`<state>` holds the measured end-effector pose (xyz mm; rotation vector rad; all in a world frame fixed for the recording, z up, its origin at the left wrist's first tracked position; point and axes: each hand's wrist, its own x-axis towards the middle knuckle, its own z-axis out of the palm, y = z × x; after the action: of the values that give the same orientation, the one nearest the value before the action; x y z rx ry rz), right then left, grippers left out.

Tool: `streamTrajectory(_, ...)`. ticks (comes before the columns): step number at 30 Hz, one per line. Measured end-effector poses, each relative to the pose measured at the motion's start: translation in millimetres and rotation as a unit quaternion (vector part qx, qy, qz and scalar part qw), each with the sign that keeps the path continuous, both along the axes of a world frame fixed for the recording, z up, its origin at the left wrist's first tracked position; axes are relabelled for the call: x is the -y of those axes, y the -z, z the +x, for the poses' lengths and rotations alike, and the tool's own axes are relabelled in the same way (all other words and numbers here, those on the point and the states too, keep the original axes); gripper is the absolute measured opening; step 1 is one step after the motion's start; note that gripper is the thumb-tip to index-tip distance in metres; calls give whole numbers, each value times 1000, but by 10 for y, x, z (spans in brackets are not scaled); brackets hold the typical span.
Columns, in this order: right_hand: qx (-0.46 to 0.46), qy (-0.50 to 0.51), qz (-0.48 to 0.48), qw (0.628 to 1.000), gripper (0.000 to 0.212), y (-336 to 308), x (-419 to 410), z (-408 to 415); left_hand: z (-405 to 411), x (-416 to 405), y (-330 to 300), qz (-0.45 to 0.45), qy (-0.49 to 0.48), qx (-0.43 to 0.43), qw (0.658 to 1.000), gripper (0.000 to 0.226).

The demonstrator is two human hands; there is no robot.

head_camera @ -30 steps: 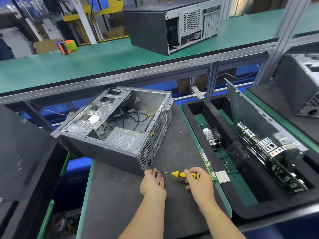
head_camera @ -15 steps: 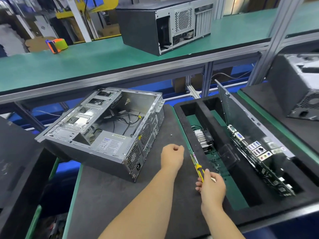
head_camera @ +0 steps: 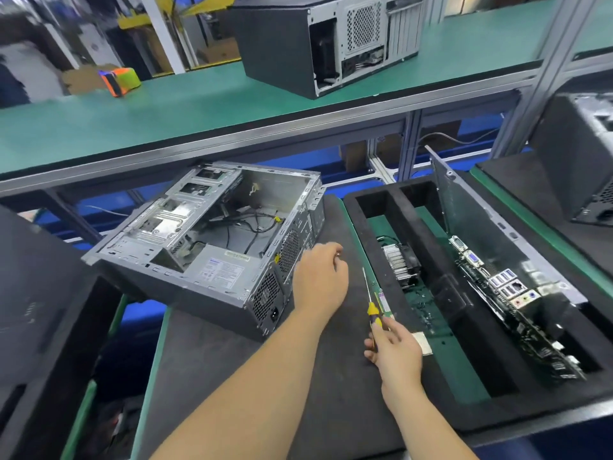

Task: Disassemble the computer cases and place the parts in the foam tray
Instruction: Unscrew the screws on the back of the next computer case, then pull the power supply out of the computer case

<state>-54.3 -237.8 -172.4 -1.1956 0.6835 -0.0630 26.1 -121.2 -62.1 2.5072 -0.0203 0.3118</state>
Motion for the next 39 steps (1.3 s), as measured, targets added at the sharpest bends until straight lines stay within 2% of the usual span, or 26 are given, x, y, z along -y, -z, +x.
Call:
streamTrajectory(2, 2, -37, -9, 999, 20, -3, -99, 9, 97, -229, -217, 45, -12, 84, 995, 30)
streamTrajectory(4, -11, -72, -17, 997, 21, -4, -190, 19, 207, -498, -392, 88, -50, 106, 989, 29)
streamTrajectory(7, -25, -115, -48, 992, 20, -9, -297, -10, 313, -1027, -446, 146, -131, -12, 981, 32)
streamTrajectory(9, -19, -139, -140, 980, 15, -24, -325, -40, 264, -1318, -349, 209, -151, -120, 959, 41)
streamTrajectory(11, -21, -142, -231, 962, 8, -72, -321, -53, 220, -1412, -259, 242, -136, -178, 944, 52)
streamTrajectory(14, -20, -133, -318, 939, 10, -130, -289, -42, 224, -1344, -236, 232, -125, -200, 944, 57)
streamTrajectory(20, -25, -82, -439, 894, 10, -116, -26, 32, 58, -1246, -179, 218, -115, -186, 951, 55)
streamTrajectory(23, -50, -115, -502, 856, 9, -119, 23, 77, -23, -1203, -132, 213, -108, -174, 955, 53)
streamTrajectory(26, -71, -179, -548, 814, 11, -113, 3, 55, 40, -1255, -199, 210, -90, -202, 952, 44)
streamTrajectory(28, -42, -180, -541, 820, 12, -182, 17, 62, 101, -1329, -265, 219, -76, -208, 950, 36)
streamTrajectory(30, 48, -186, -520, 832, 17, -386, -15, 140, 149, -1454, -299, 238, -73, -190, 950, 35)
streamTrajectory(31, 105, -208, -527, 818, 22, -535, -64, 212, 167, -1536, -301, 247, -78, -183, 948, 39)
streamTrajectory(33, 223, -276, -553, 754, 37, -887, -227, 404, 193, -1702, -297, 243, -80, -192, 947, 46)
streamTrajectory(35, 300, -344, -562, 690, 55, -1222, -468, 614, 195, -1838, -301, 191, -55, -216, 956, 46)
streamTrajectory(37, 320, -411, -566, 639, 72, -1464, -747, 812, 164, -1896, -286, 129, -42, -206, 969, 44)
streamTrajectory(39, 311, -491, -563, 588, 76, -1574, -1009, 986, 111, -1895, -268, 101, -68, -158, 980, 42)
